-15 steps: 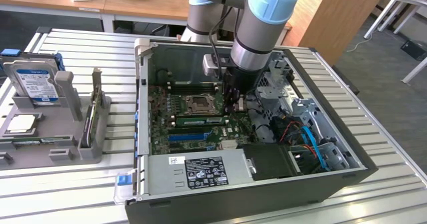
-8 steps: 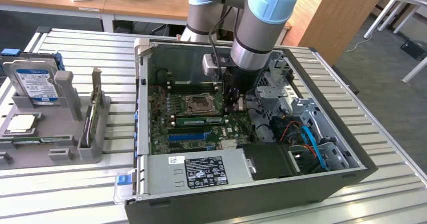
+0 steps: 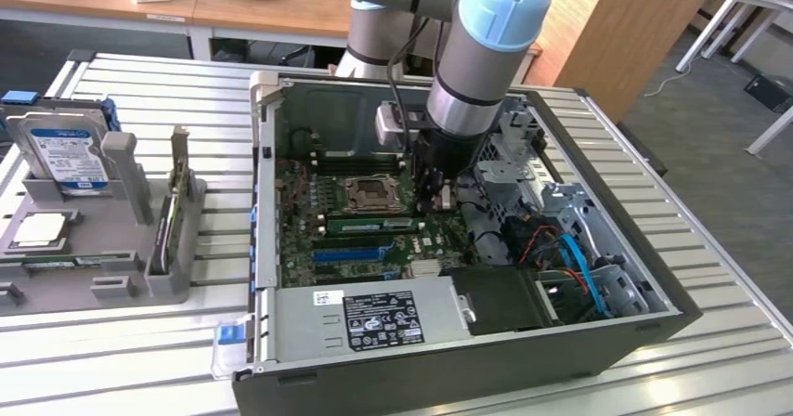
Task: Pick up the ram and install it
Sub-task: 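Press down the ram until it locks into place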
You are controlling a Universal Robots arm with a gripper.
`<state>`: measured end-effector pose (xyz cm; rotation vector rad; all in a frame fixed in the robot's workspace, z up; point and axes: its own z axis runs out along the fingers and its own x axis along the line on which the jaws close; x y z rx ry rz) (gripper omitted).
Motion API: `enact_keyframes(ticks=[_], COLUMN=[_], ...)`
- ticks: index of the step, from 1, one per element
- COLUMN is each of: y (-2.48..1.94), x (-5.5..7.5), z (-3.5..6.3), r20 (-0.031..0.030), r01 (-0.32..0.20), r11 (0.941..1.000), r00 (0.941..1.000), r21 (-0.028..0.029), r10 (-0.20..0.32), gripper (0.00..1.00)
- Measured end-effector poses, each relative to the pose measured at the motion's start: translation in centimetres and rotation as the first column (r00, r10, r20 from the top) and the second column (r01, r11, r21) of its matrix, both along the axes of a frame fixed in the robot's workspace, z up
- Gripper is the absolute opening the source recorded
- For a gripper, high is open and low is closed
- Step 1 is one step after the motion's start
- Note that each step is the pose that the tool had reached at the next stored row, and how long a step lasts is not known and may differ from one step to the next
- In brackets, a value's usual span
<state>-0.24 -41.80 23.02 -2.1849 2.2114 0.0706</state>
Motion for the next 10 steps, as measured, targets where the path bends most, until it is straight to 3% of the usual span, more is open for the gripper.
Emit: enact_keyframes(ticks=[10], y=[0.0], x=[0.0], z=[-0.41], r20=[0.0], r01=[0.0], r11=[1.0], r00=[1.0], r21=[-0.0001], r10=[0.0], gripper=[0.11])
